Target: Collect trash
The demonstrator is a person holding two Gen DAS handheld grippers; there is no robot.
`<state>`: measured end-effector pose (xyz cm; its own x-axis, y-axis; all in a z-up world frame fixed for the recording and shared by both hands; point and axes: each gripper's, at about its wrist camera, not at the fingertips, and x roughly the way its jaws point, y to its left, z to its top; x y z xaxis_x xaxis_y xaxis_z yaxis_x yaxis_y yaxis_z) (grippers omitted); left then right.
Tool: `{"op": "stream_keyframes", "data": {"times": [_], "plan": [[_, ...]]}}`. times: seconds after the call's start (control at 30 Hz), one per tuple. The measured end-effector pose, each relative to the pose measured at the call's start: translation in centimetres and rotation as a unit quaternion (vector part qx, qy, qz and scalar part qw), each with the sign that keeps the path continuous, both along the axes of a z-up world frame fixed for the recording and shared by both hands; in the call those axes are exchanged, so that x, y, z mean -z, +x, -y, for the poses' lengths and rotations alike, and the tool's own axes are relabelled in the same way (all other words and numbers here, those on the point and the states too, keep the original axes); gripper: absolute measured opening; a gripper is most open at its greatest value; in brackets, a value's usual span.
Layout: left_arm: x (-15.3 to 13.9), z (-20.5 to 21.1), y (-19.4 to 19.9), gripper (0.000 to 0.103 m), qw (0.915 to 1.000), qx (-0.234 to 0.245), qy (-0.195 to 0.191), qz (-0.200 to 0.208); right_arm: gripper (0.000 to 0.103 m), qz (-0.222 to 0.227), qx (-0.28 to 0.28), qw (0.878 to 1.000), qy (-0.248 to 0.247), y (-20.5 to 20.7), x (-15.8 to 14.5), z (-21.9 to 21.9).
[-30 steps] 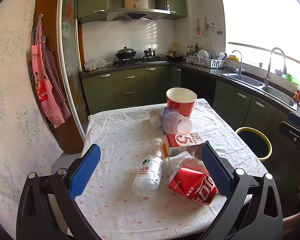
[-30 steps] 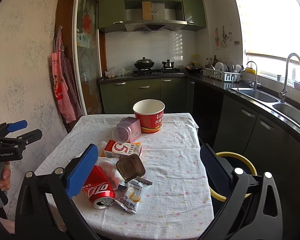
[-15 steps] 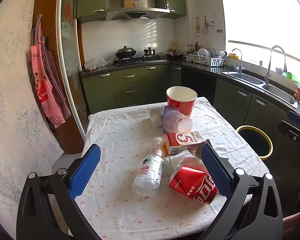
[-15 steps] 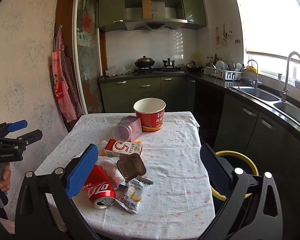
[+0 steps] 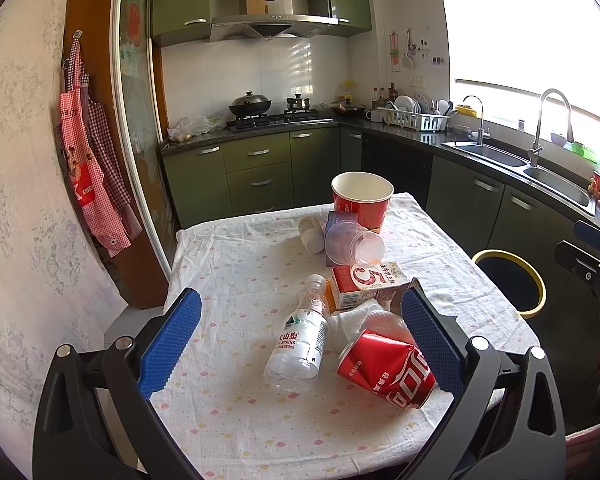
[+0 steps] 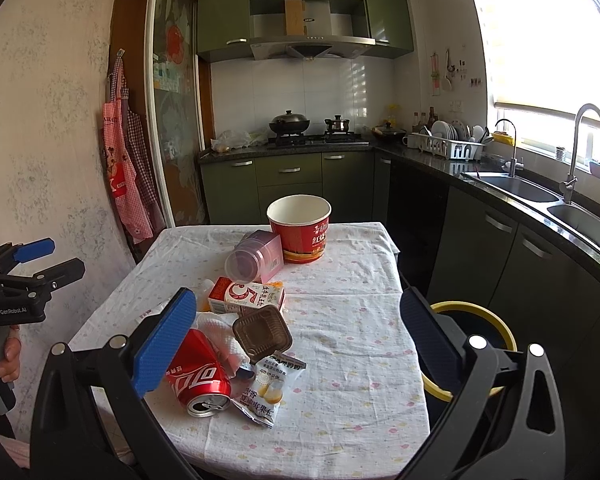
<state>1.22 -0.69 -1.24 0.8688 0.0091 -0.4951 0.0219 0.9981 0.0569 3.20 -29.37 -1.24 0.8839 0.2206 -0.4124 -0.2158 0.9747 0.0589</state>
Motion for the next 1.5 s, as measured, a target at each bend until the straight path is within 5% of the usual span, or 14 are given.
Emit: {"op": "stream_keyframes", "data": {"times": [0.7, 1.03, 1.2, 1.4, 1.5], "plan": [[0.9, 0.1, 4.4, 0.099, 0.9996, 0.009, 0.014, -0.022, 0.097, -0.041, -0.013, 0.999, -0.003, 4.0, -0.1, 0.8], [1.8, -2.6, 16.4, 0.099, 0.9981, 0.001, -0.021, -0.058, 0.096, -0.165, -0.05, 0.985, -0.011, 20.0, -3.0, 0.2], [3.6, -3.1, 21.2, 0.099, 0.9971, 0.005, -0.023, -0.073, 0.068, -0.237, -0.046, 0.97, -0.017, 30.2, -2.3, -1.4], [6.7, -3.7, 25.4, 0.099, 0.9942, 0.017, -0.028, -0.102, 0.04, -0.321, -0.005, 0.945, -0.055, 41.3, 2.1, -3.5], [7.6, -4.3, 26.3, 0.099, 0.9934, 0.02, -0.032, -0.108, 0.038, -0.363, 0.004, 0.93, -0.064, 44.6, 4.6, -4.3]]}}
